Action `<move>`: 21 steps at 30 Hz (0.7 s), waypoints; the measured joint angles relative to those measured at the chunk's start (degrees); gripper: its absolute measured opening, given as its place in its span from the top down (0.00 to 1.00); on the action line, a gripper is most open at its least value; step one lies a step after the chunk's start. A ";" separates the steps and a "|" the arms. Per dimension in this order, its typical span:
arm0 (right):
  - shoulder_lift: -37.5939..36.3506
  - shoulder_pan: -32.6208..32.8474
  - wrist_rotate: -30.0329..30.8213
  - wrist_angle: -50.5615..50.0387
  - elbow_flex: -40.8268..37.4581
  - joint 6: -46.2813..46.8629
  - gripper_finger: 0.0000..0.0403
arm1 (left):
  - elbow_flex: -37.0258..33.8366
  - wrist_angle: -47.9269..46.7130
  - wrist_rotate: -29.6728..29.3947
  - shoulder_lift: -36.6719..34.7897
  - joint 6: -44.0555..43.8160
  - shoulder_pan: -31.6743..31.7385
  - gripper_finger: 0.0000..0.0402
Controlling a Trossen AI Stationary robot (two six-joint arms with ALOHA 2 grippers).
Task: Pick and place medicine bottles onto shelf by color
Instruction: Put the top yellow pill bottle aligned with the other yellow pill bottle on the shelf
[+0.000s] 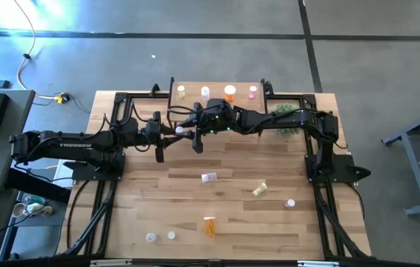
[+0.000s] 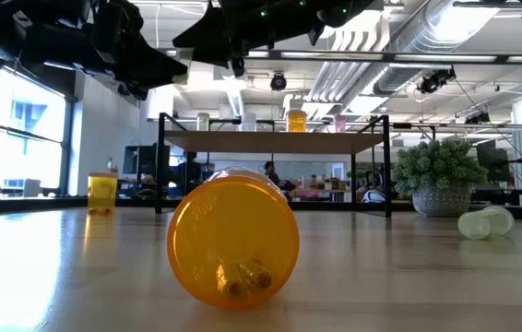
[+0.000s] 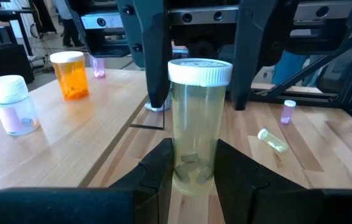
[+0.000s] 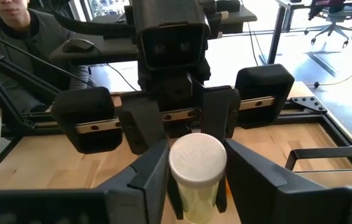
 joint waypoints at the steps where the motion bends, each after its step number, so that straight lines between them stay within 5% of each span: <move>1: 0.00 -0.01 -0.02 -0.03 0.00 -0.02 0.68 | 0.00 -0.04 -0.02 0.00 0.00 0.00 0.78; 14: -0.02 0.00 0.02 -0.17 0.00 0.01 0.73 | 0.00 -0.09 -0.48 0.00 0.00 0.01 0.78; 21: -0.09 0.00 0.02 -0.47 0.00 0.02 0.74 | 0.01 -0.29 -0.47 0.00 -0.08 0.02 0.69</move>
